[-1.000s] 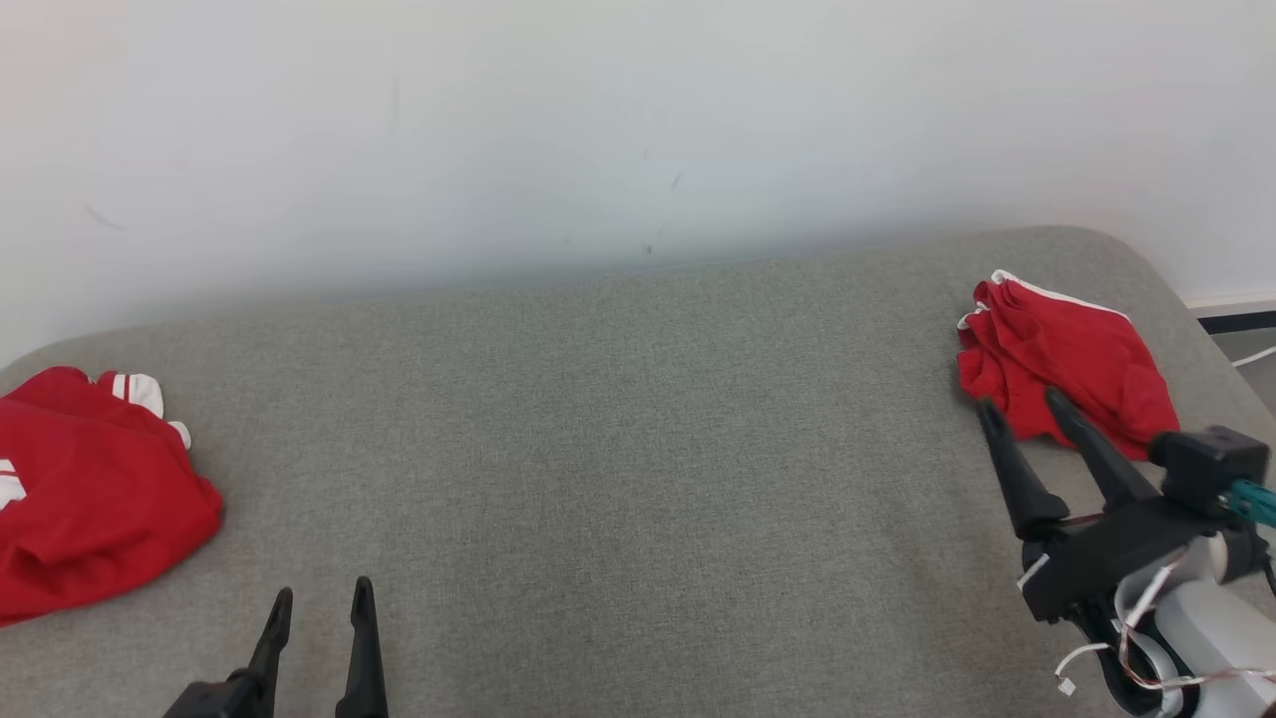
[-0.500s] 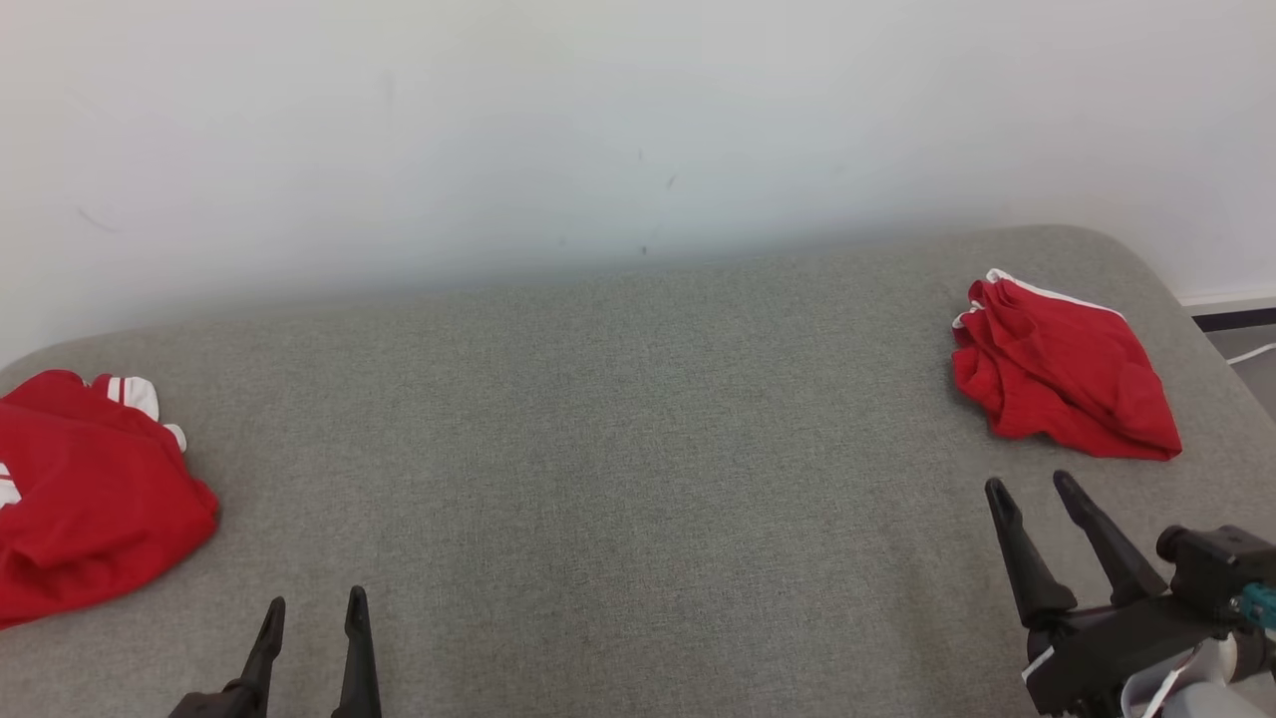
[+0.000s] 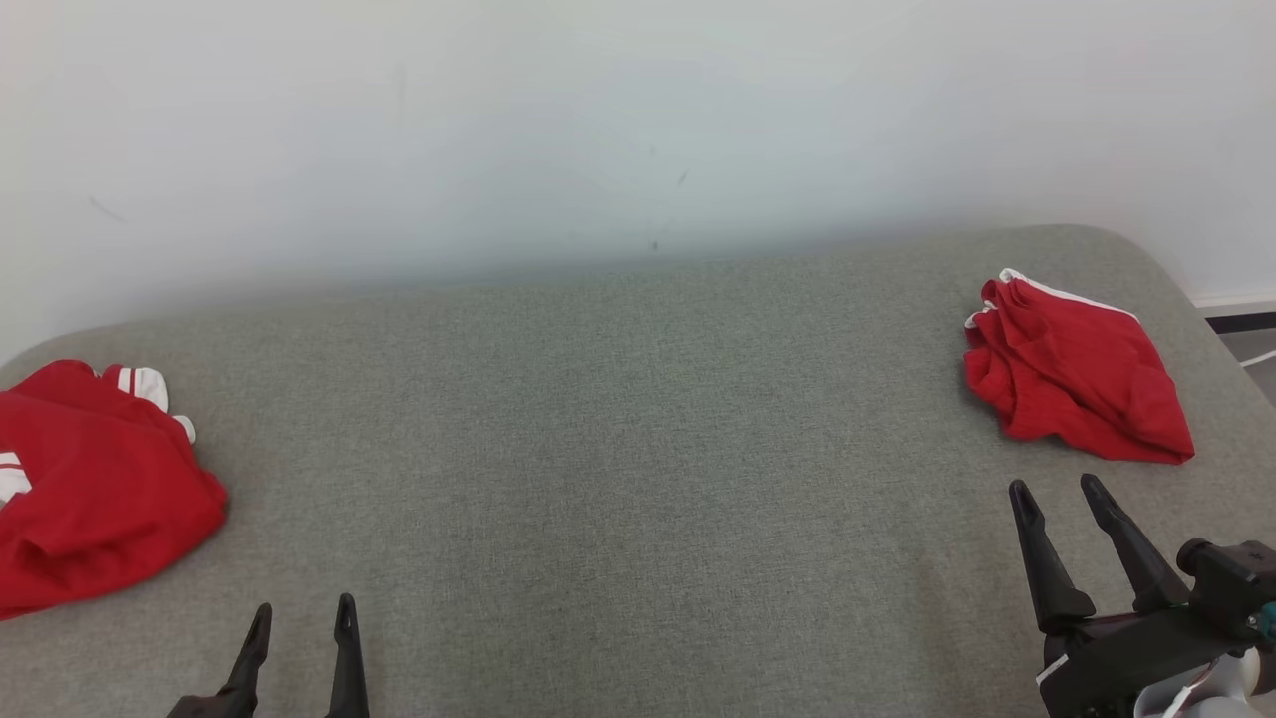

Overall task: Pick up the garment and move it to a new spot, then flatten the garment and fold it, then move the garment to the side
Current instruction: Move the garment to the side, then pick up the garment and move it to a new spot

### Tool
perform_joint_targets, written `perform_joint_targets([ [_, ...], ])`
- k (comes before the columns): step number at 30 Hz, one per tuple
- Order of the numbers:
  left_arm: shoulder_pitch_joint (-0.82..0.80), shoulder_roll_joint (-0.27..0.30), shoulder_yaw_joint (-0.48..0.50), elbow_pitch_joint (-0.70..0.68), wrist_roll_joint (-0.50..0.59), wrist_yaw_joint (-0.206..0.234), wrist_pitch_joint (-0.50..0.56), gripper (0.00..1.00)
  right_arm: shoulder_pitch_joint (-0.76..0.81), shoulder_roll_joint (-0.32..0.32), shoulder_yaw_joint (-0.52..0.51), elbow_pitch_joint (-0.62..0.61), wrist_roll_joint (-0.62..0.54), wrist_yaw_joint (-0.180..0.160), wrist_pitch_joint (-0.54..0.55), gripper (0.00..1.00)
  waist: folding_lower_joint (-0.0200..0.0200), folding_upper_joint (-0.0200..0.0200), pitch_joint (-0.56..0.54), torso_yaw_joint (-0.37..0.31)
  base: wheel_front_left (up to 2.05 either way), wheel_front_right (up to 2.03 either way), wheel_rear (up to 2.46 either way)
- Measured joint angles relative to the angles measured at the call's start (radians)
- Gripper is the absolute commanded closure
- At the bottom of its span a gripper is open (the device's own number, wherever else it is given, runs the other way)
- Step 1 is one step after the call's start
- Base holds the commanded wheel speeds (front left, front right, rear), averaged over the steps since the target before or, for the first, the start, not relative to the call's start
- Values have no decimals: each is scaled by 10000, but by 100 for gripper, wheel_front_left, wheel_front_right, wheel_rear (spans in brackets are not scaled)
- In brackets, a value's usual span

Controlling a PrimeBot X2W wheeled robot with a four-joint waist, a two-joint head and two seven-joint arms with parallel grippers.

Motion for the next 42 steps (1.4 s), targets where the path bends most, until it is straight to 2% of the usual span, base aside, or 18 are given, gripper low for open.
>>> perform_joint_targets([
  [10,6,-102,222,-56,144,0,259,0,144,351,-349,6,-372,-2,0,0,0,0,6,68,0,0,0],
  [18,12,-201,314,-90,552,0,451,0,285,460,-571,69,-637,-12,0,0,0,1,-27,69,0,0,0],
  [42,196,-366,374,-433,734,0,882,0,487,665,-851,213,-1074,-12,0,0,0,0,-89,63,0,0,0],
])
